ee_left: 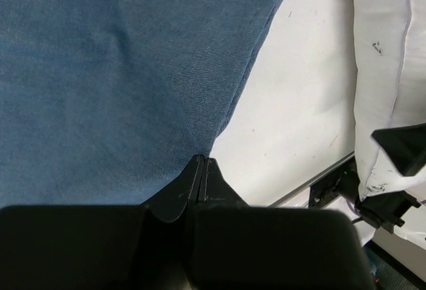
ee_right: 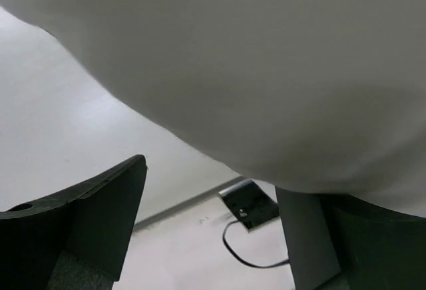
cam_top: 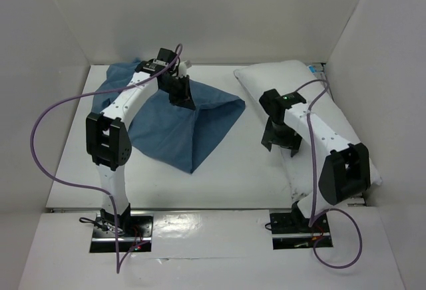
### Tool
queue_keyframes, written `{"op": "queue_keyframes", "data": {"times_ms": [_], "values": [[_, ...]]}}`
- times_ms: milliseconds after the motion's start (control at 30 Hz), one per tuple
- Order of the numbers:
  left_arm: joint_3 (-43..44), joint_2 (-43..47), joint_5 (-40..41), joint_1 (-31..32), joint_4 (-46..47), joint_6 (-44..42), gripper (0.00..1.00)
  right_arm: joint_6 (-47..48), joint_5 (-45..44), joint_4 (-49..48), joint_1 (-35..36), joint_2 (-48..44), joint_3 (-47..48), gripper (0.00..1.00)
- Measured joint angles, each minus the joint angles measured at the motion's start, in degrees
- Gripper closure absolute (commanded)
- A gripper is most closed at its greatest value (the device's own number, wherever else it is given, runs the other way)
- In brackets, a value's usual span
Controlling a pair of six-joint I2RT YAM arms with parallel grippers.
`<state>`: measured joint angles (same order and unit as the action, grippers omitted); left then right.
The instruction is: Put the pillow into the pillowcase
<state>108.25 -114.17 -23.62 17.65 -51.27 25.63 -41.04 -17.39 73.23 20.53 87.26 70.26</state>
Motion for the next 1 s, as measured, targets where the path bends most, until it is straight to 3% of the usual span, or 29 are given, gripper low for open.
{"op": "queue_keyframes", "data": {"times_ms": [200,433,733,800,833,900,933,967,1000], "values": [[0.0,0.0,-0.8,-0.3,0.1,0.0,1.00,1.5,-3.3,-2.4,3.6,0.2,10.3,0.15],[0.0,0.0,-0.7,-1.0,0.3,0.0,1.00,8.6,-8.9,-13.0,5.9,3.8,28.0,0.10],[0.0,0.0,-0.7,-3.6,0.3,0.0,1.00,14.2,-18.9,-17.8,2.5,33.0,48.4,0.02],[0.0,0.0,-0.5,-3.8,0.3,0.0,1.00,15.3,-19.5,-17.8,1.7,38.3,49.6,0.10],[0.0,0.0,-0.5,-4.0,0.3,0.0,1.00,15.6,-19.5,-17.7,1.5,39.9,49.6,0.20],[-0.5,0.1,-0.2,-4.4,0.5,0.1,1.00,17.1,-18.8,-17.9,1.2,41.4,49.4,0.56],[-1.0,0.1,-0.2,-4.5,0.7,0.1,1.00,17.8,-18.0,-18.1,1.2,41.4,49.0,0.91],[-1.7,0.1,-0.2,-4.7,0.9,0.1,1.00,18.4,-17.3,-18.9,1.2,40.7,48.4,1.00],[-2.6,0.2,-0.1,-5.0,1.4,0.1,1.00,18.5,-16.3,-20.1,1.2,39.6,46.9,1.00]]}}
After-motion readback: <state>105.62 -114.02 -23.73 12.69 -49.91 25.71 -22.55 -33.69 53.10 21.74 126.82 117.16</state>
